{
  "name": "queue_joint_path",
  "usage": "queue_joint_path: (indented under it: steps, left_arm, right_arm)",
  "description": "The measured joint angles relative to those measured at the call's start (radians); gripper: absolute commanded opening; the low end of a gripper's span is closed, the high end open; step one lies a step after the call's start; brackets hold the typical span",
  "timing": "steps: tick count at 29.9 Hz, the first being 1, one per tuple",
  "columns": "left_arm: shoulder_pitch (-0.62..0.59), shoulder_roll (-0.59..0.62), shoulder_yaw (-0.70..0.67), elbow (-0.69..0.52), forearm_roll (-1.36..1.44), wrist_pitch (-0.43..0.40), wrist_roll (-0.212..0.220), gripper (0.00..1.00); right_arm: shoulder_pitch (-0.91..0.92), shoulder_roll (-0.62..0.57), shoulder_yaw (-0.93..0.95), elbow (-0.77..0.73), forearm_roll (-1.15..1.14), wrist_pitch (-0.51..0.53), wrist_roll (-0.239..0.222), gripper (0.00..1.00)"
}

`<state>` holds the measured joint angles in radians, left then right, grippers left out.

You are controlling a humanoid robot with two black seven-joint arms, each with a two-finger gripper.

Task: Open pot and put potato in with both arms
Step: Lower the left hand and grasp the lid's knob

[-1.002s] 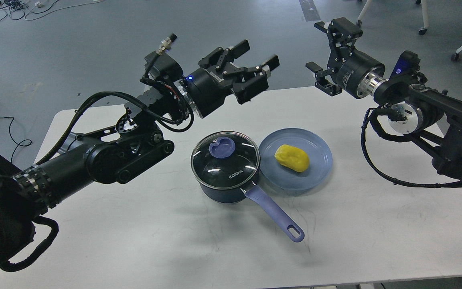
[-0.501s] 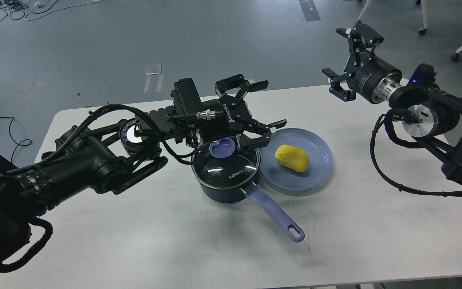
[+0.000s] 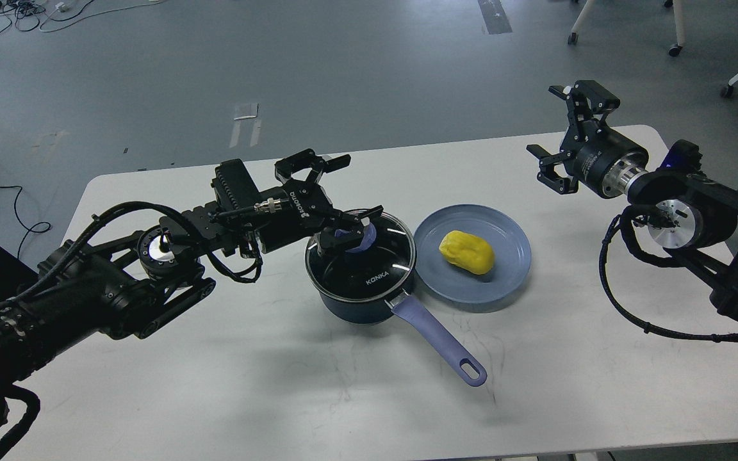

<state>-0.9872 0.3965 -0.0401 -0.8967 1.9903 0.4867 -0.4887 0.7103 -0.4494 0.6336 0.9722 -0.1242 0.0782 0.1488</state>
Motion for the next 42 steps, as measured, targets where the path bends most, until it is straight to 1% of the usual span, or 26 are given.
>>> queue_joint_path:
  steps: [13,21,31,42]
  left_arm:
    - [0.009,-0.006,0.016,-0.044,0.029,0.002,0.000,0.98]
    - [0.016,-0.005,0.026,-0.045,0.055,0.002,0.000,0.98]
    - [0.063,0.002,0.026,-0.042,0.055,0.002,0.000,0.98]
    - [0.073,0.002,0.028,-0.030,0.053,0.002,0.000,0.98]
  right_arm:
    - [0.004,0.000,0.006,-0.017,-0.001,0.001,0.000,1.00]
    - [0.005,0.000,0.006,-0.025,-0.002,0.002,0.000,1.00]
    - [0.014,0.007,0.006,-0.039,-0.002,0.003,0.000,1.00]
    - [0.014,0.004,0.003,-0.041,-0.003,0.003,0.000,1.00]
